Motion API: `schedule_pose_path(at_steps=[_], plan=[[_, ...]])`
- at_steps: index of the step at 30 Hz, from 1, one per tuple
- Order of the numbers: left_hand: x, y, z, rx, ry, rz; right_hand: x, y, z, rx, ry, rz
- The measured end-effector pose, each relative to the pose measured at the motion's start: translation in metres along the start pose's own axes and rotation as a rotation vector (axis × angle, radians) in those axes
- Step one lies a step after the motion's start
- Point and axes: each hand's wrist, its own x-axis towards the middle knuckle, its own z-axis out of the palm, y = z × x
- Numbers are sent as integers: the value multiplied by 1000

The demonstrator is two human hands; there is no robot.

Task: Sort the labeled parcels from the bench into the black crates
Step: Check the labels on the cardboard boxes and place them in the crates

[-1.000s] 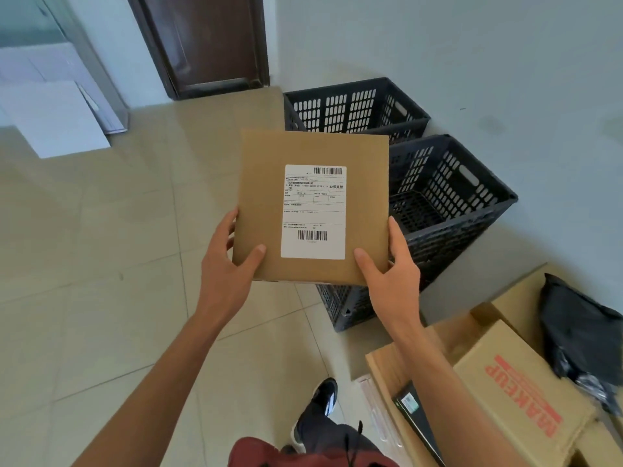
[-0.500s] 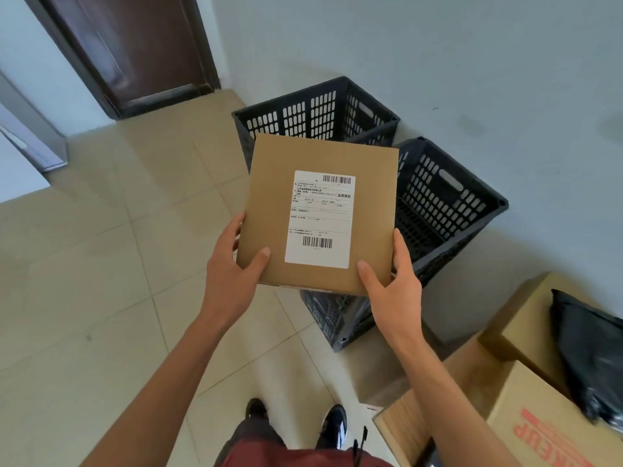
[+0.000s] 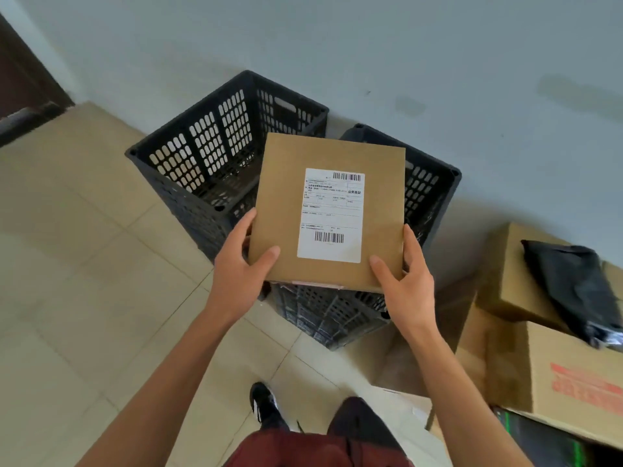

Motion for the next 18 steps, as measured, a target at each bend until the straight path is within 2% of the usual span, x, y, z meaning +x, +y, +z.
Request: schedule_pose_path(at_steps=[3, 8, 18], plan=[[30, 4, 8, 17, -118, 39, -1, -1, -1, -9, 44, 68], [73, 10, 33, 55, -262, 47, 10, 4, -6, -60, -16, 152], [134, 9, 81, 211, -394, 26, 53, 34, 8, -16, 80, 263]])
